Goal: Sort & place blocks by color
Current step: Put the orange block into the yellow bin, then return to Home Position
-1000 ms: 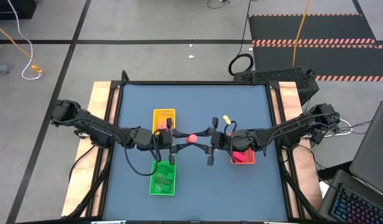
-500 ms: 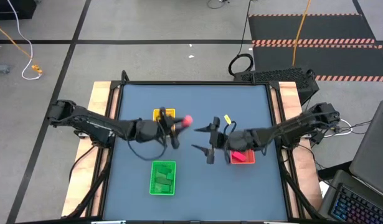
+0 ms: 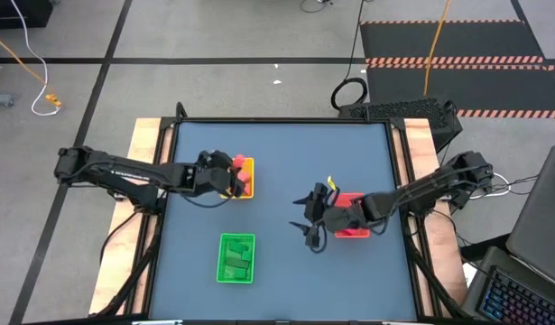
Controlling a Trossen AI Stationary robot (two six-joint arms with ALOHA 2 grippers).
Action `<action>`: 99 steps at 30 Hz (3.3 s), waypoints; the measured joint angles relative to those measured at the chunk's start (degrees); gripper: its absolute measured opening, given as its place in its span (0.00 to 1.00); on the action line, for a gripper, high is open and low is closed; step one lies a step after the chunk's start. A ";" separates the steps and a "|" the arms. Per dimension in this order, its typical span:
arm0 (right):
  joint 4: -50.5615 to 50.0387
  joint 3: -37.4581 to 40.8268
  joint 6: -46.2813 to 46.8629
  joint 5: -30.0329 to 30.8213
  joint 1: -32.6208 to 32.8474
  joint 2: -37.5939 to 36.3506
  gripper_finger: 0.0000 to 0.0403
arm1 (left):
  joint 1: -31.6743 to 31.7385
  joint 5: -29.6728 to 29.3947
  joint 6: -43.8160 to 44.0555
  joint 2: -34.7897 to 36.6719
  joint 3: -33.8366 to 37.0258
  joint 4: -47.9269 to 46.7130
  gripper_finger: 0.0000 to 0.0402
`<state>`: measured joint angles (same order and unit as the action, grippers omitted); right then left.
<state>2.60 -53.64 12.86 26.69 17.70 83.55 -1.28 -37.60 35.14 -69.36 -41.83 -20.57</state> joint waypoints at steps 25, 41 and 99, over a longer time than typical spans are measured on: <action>17.01 7.69 -3.10 0.05 0.43 -0.09 0.71 | 0.34 6.08 -4.68 -2.58 -0.06 8.17 0.88; -0.24 16.13 -1.77 5.37 3.65 -22.57 0.68 | -10.63 21.09 -26.89 10.54 1.35 20.84 0.53; 0.91 51.15 -13.13 -16.96 -3.65 -83.51 0.00 | -12.32 29.39 -32.65 63.55 36.58 24.74 0.00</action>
<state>3.51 -2.49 -0.27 9.73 14.05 0.04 -13.61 -8.21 2.49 -5.81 -5.25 4.17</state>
